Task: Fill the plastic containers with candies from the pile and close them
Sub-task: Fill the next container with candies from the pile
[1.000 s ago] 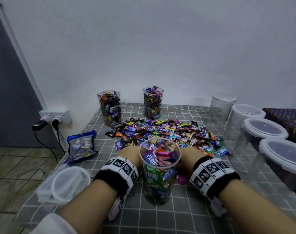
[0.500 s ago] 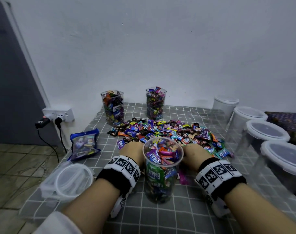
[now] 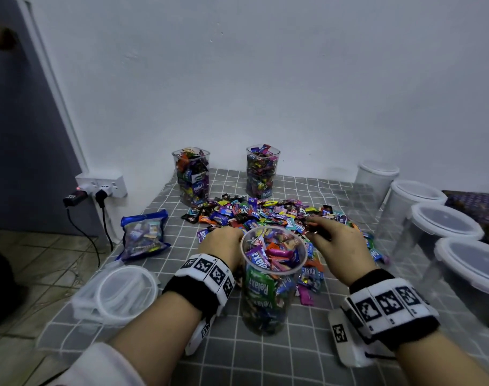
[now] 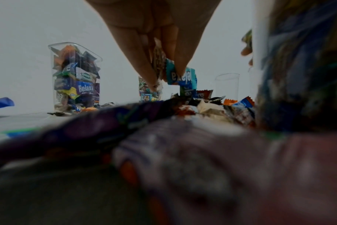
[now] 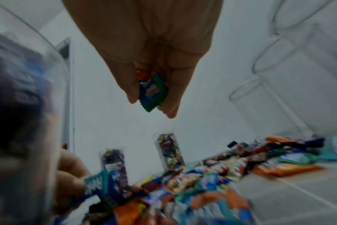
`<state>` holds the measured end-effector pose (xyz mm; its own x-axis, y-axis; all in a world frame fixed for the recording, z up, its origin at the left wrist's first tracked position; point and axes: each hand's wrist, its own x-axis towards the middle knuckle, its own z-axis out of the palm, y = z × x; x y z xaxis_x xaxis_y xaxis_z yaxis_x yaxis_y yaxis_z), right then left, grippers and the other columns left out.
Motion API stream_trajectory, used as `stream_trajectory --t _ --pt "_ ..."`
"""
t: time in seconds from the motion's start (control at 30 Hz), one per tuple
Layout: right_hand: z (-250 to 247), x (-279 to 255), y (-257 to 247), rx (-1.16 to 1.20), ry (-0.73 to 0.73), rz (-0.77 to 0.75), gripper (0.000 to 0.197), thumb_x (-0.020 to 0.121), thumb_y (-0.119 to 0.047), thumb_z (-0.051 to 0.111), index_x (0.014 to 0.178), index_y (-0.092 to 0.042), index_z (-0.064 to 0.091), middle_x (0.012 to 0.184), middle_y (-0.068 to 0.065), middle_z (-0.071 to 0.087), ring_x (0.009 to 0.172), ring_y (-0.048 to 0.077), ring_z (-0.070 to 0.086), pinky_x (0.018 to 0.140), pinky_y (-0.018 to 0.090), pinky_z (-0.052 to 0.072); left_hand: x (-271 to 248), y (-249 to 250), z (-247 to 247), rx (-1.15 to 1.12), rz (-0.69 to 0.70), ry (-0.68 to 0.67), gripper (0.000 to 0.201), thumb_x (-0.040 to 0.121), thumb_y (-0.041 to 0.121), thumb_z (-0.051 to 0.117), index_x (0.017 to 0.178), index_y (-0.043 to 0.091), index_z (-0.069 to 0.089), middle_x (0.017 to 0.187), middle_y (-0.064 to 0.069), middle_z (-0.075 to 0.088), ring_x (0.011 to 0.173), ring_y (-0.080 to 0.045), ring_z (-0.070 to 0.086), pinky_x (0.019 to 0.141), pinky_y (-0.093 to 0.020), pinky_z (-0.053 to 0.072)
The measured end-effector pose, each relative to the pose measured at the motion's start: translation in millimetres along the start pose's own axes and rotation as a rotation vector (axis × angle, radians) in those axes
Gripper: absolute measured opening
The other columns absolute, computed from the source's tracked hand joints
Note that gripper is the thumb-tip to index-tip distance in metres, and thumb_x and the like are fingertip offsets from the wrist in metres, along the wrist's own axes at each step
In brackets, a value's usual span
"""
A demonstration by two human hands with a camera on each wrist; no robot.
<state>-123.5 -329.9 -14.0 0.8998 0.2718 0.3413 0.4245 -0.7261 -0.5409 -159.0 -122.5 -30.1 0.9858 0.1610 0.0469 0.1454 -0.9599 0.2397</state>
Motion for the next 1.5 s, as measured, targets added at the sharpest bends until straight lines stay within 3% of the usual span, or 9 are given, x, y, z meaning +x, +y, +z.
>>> stream_trajectory --t 0.23,0.47,0.57,0.73,0.87,0.97,1.17,1.33,1.5 --pt "-19.9 -18.6 -46.1 0.214 0.119 -0.250 0.031 0.084 -0.012 0.067 0.114 -0.020 0.068 0.096 -0.010 0.067 0.090 0.007 0.061 0.083 0.021 0.047 1.3 -3.0 1.6 -0.066 0.007 0.028 0.025 0.093 0.029 0.049 0.108 0.020 0.066 0.107 -0.008 0.067 0.101 -0.027 0.061 0.087 -0.039 0.051" --pt "-6.2 -29.9 -55.9 0.136 0.011 -0.420 0.041 0.078 -0.034 0.057 0.114 -0.017 0.068 0.116 -0.005 0.066 0.109 0.004 0.053 0.095 0.017 0.038 1.1 -3.6 1.6 -0.102 -0.006 0.030 0.024 0.092 0.026 0.049 0.106 0.018 0.066 0.108 -0.010 0.066 0.102 -0.030 0.059 0.082 -0.036 0.049" --pt "-4.9 -33.6 -58.0 0.146 -0.036 -0.383 0.046 0.075 -0.033 0.059 0.118 -0.019 0.066 0.120 -0.007 0.064 0.111 0.003 0.054 0.096 0.015 0.036 -0.5 -3.0 1.4 -0.109 -0.015 0.052 0.023 0.092 0.028 0.050 0.103 0.015 0.065 0.106 -0.011 0.065 0.101 -0.031 0.059 0.080 -0.036 0.047" --pt "-7.2 -41.2 -59.1 0.337 -0.042 -0.318 0.054 0.070 -0.044 0.065 0.123 -0.034 0.055 0.116 -0.028 0.050 0.109 -0.019 0.042 0.090 -0.003 0.028 -1.5 -3.3 0.6 -0.161 -0.021 0.051 0.020 0.090 0.026 0.052 0.099 0.017 0.067 0.103 -0.009 0.067 0.097 -0.029 0.060 0.081 -0.036 0.050" --pt "4.8 -43.6 -46.6 0.589 -0.189 -0.107 0.099 0.049 -0.061 0.070 0.137 -0.039 0.032 0.133 -0.025 0.042 0.122 -0.013 0.039 0.102 0.013 0.033 -3.4 -3.0 -1.0 -0.196 -0.035 0.073 0.019 0.090 0.026 0.052 0.098 0.017 0.067 0.100 -0.009 0.068 0.096 -0.028 0.060 0.080 -0.035 0.050" --pt "11.9 -46.2 -40.8 0.758 -0.309 -0.008 0.122 0.035 -0.057 0.081 0.142 -0.030 0.027 0.130 -0.017 0.049 0.115 -0.007 0.051 0.093 0.013 0.043 -5.5 -3.1 -3.2 -0.202 -0.025 0.089 0.021 0.092 0.027 0.051 0.098 0.015 0.067 0.100 -0.008 0.067 0.096 -0.028 0.060 0.078 -0.034 0.047" --pt "11.3 -48.5 -41.7 0.906 -0.322 -0.005 0.079 0.043 -0.038 0.079 0.115 -0.028 0.048 0.098 -0.018 0.067 0.093 -0.004 0.063 0.074 0.009 0.048 -11.1 0.2 -5.9 -0.232 0.015 0.126 0.021 0.091 0.026 0.054 0.100 0.013 0.068 0.098 -0.009 0.068 0.092 -0.026 0.061 0.078 -0.034 0.048" --pt "14.2 -48.8 -40.6 0.944 -0.328 -0.001 0.077 0.045 -0.035 0.080 0.114 -0.024 0.049 0.099 -0.013 0.069 0.094 0.002 0.065 0.075 0.013 0.049 -14.9 -4.5 -10.4 -0.442 -0.040 0.287 0.019 0.089 0.028 0.060 0.097 0.014 0.071 0.091 0.000 0.070 0.084 -0.017 0.062 0.077 -0.032 0.050" --pt "14.6 -49.2 -39.8 0.964 -0.324 0.009 0.079 0.045 -0.035 0.080 0.117 -0.021 0.049 0.097 -0.014 0.068 0.094 0.002 0.065 0.075 0.014 0.049 -19.5 -13.3 -34.2 -0.780 -0.034 0.445 0.011 0.084 0.018 0.067 0.078 0.026 0.069 0.075 -0.001 0.069 0.077 -0.025 0.065 0.078 -0.045 0.054"
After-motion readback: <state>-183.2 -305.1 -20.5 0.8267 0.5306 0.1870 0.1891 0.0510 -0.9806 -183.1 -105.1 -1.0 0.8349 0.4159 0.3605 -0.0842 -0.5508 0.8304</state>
